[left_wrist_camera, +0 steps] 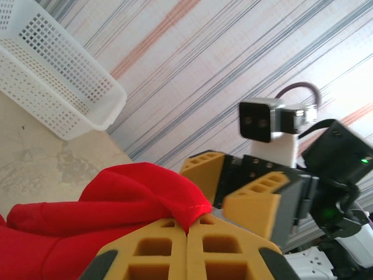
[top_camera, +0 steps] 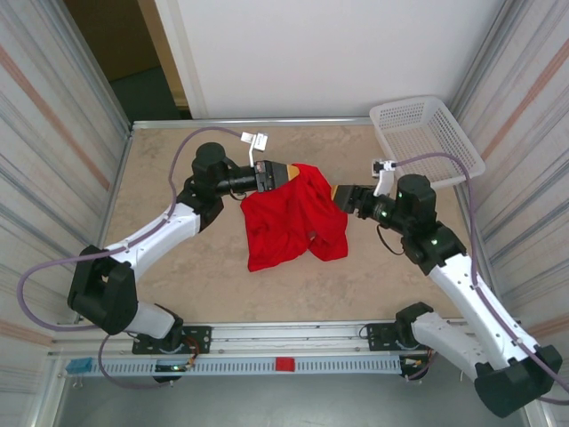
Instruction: Fold the inside-out t-shirt
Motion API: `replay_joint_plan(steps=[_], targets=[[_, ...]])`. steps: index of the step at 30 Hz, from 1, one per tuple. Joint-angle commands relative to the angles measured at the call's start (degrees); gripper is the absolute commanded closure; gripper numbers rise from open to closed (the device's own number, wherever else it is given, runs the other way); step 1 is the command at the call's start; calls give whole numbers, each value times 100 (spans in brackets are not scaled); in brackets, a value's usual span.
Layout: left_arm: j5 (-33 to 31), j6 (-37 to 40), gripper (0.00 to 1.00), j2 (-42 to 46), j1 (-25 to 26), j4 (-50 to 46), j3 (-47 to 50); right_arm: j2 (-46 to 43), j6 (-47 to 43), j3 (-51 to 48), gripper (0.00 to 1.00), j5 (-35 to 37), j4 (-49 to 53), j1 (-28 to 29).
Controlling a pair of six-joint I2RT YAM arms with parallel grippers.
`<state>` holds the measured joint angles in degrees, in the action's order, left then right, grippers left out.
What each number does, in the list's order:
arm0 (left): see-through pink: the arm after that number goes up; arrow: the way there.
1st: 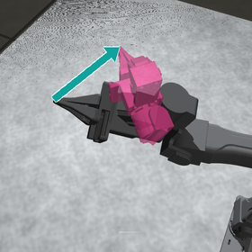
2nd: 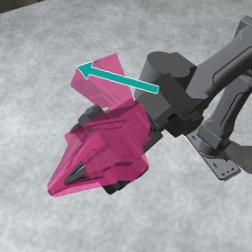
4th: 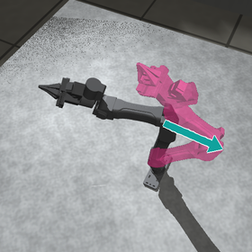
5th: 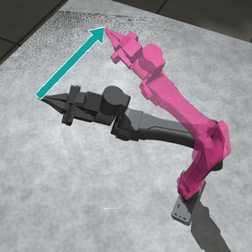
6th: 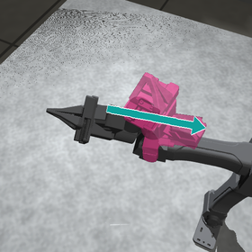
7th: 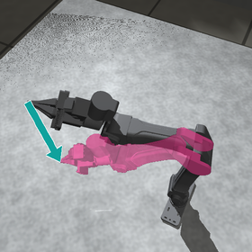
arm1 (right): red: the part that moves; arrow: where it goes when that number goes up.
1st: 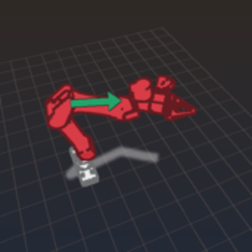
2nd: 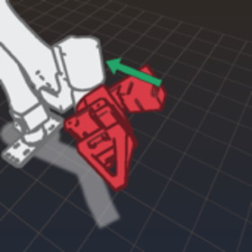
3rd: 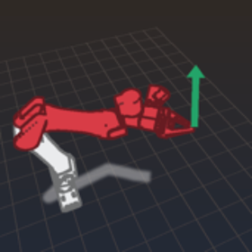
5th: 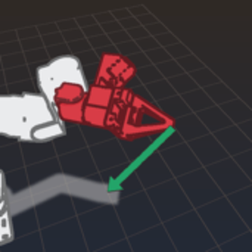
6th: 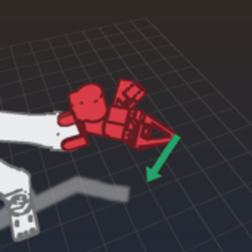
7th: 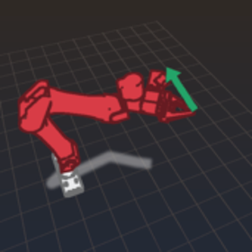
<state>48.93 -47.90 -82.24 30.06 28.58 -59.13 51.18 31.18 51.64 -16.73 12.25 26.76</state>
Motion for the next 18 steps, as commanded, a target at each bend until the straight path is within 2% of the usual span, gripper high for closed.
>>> replay_joint_plan(steps=[1,6,9,10,11,13,14,18], targets=[[176,-70,100,15,-18,159,-208,449,-605,383,40,571,426,343],[216,-80,100,32,-18,94,-273,1219,-675,677,50,526,86,444],[227,-201,100,59,-18,326,-220,1666,-697,785,51,622,-9,397],[272,-274,100,67,-18,445,-198,1790,-709,802,55,644,-36,359],[298,-298,100,67,-18,490,-195,1870,-695,813,67,590,-56,304],[295,-195,100,93,-50,334,-206,1923,-603,814,96,81,-122,49],[213,-111,100,130,-90,151,-196,1864,-580,785,100,-154,-170,-51],[-550,245,100,217,-350,-824,-116,1454,-511,606,100,-1621,-456,-492]])
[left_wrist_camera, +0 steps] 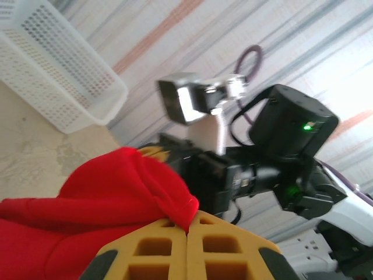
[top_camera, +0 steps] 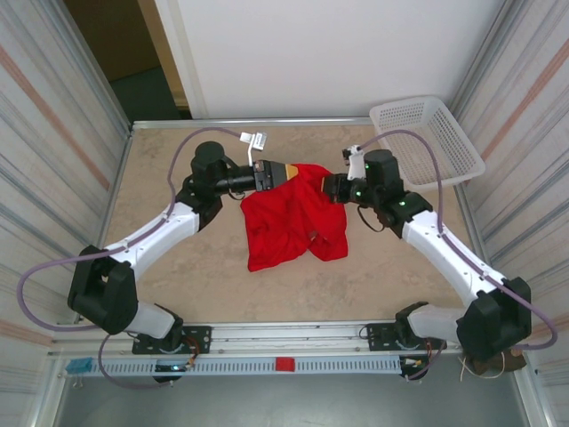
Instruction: Fold the inside-out t-shirt
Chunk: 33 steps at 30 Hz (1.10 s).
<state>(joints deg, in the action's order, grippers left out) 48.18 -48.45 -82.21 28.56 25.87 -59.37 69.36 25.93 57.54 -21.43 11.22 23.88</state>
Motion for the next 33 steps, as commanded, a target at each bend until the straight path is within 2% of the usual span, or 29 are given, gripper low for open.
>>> replay_joint_plan(steps=[1,3,4,6,7,10,14,17,19,21,23,33], targets=[[-702,348,100,177,-271,-769,-98,-445,92,-62,100,-1688,-578,-318],[-1014,393,100,58,-403,-989,-107,-548,487,-265,100,-2667,-1295,-484],[-1034,405,94,-7,-448,-1014,-118,-545,692,-318,100,-2947,-1563,-527],[-1033,395,67,-122,-504,-995,-144,-454,977,-365,100,-3362,-1937,-569],[-1040,410,58,-124,-504,-1015,-150,-410,1059,-382,100,-3434,-2039,-565],[-1157,501,48,98,-463,-1163,-37,-311,1186,-451,100,-3470,-2235,-570],[-1538,830,47,708,-222,-1585,216,-226,1212,-471,100,-3383,-2313,-573],[-2064,1308,47,1078,244,-2027,277,-173,1241,-472,100,-3365,-2353,-579],[-2705,1714,47,1287,631,-2337,299,-154,1247,-471,100,-3321,-2335,-578],[-3669,2328,47,1464,1105,-2612,322,-176,1247,-479,100,-3246,-2303,-599],[-4129,2659,47,1493,1375,-2740,289,-182,1238,-480,100,-3203,-2265,-612],[-4287,3035,47,1091,1469,-2784,-60,-204,1262,-507,100,-3135,-2238,-625]])
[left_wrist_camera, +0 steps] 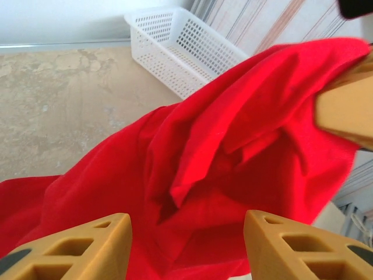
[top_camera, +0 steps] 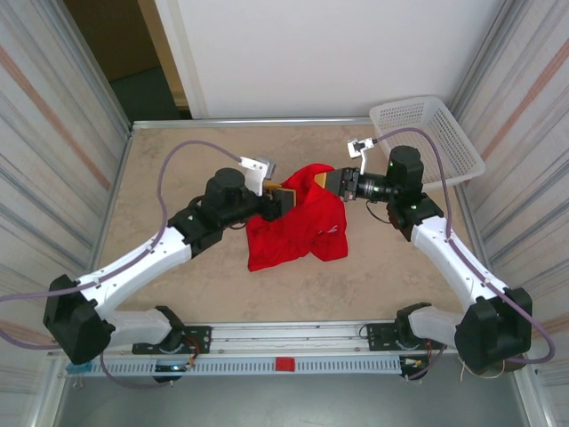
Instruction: Fold the inside-out t-shirt
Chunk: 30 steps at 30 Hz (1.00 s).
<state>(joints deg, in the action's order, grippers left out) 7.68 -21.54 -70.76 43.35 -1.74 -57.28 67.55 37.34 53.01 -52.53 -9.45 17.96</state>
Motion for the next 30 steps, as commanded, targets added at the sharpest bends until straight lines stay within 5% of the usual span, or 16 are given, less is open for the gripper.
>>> replay_joint_plan(steps=[1,10,16,19,25,27,30], targets=[[-206,383,47,-98,-11,-16,-314,-22,122,-62,100,-28,-171,-31],[-15,554,49,-495,-29,-5,-755,-11,133,-107,100,-38,-205,-35],[395,547,74,-782,-161,51,-1038,-34,133,-184,100,-29,-223,-56],[826,519,100,-853,-304,-154,-1269,-40,133,-250,100,-27,-279,-112],[2274,-508,100,-735,-726,-23,-1601,328,170,-212,100,37,-489,-298],[2803,-1227,100,-704,-926,365,-1636,596,85,52,66,429,59,-475],[3301,-2319,100,-720,-1180,923,-1663,537,-90,382,52,1323,1220,-730]])
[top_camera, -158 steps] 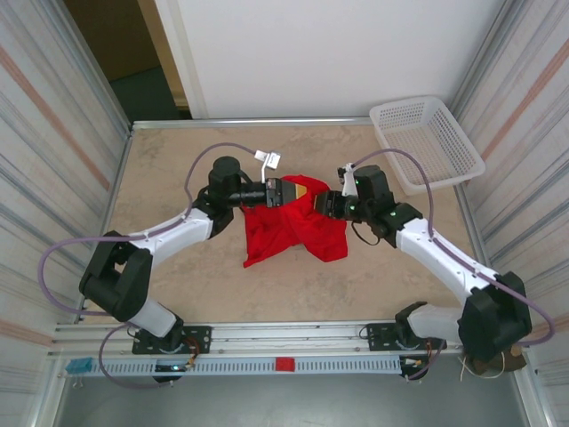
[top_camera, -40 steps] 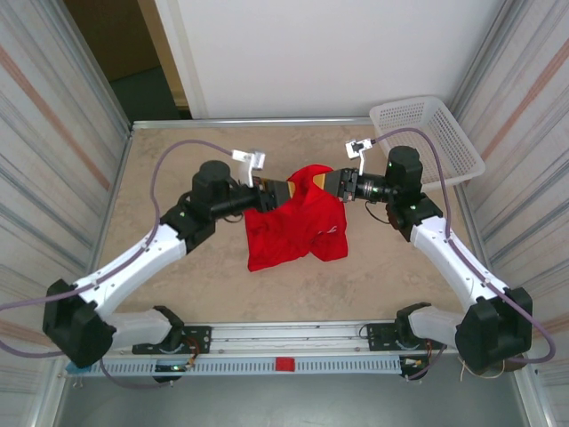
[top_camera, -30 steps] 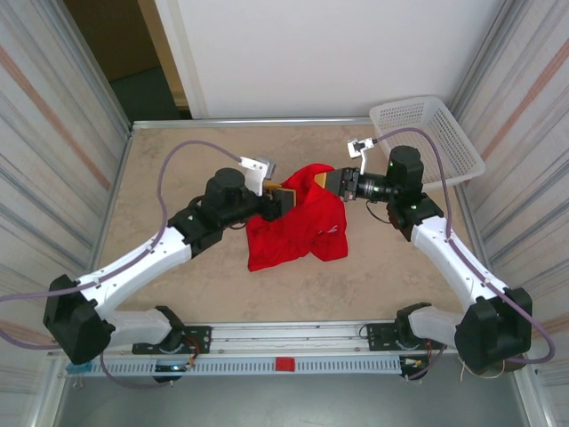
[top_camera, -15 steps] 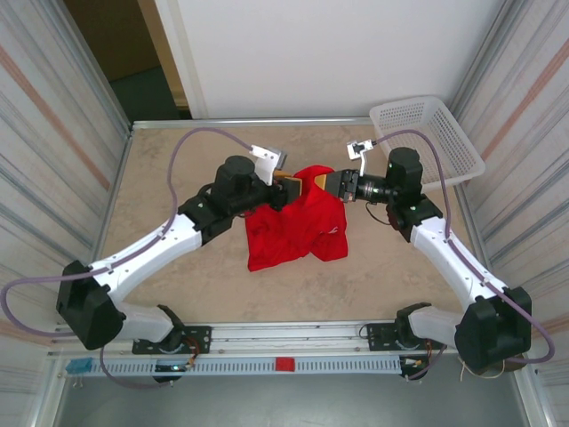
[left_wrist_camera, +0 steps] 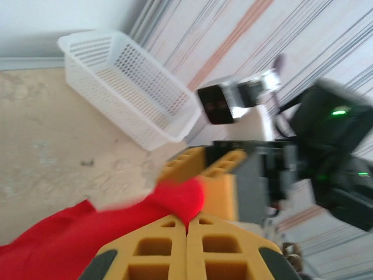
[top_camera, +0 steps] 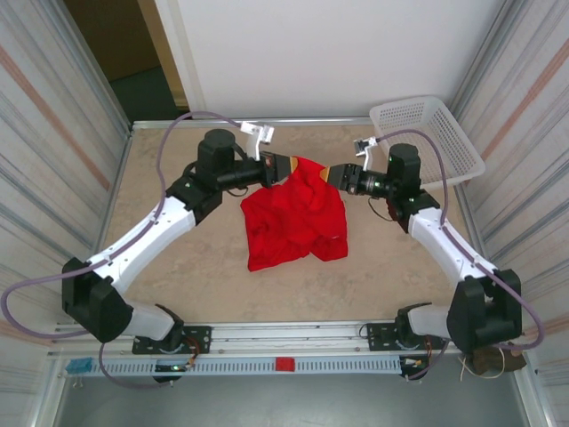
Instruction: Fold the inside-out t-shirt
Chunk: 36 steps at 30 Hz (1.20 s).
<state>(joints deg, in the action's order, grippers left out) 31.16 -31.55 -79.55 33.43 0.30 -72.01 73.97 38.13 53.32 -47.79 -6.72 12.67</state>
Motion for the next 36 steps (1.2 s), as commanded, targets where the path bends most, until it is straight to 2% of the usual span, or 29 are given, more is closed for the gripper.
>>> replay_joint_plan(steps=[1,5,9,14,16,17,20,23,25,27,29,33,36], targets=[[1008,-1566,100,167,-228,910,-161,-242,-265,399,51,1180,1225,-211],[998,-2206,100,159,-258,1245,-132,-1225,-379,469,55,2184,2254,-20],[1001,-2493,100,133,-258,1527,-70,-2053,-473,593,59,3060,2757,813],[996,-2494,100,163,-258,1571,-33,-1900,-525,817,70,3338,2694,1607],[998,-2479,100,189,-258,1523,-32,-1764,-554,906,70,3400,2658,1827],[997,-2470,100,202,-258,1510,-25,-1543,-592,942,69,3497,2658,1941],[980,-2466,100,262,-258,1482,-6,-1314,-623,936,51,3692,2535,2147],[976,-2486,100,296,-254,1497,6,-1093,-614,908,49,3811,2406,2239],[980,-2543,100,307,-249,1592,36,-943,-613,900,55,3870,2328,2262],[972,-2567,100,315,-254,1635,85,-855,-646,899,74,3973,2308,2258],[908,-2520,100,334,-258,1565,138,-846,-713,899,99,3998,2304,2242],[785,-2357,100,370,-416,1371,319,-1092,-873,885,100,3465,2219,2058],[614,-2227,100,353,-652,1275,534,-1540,-877,626,100,2321,1581,1722]])
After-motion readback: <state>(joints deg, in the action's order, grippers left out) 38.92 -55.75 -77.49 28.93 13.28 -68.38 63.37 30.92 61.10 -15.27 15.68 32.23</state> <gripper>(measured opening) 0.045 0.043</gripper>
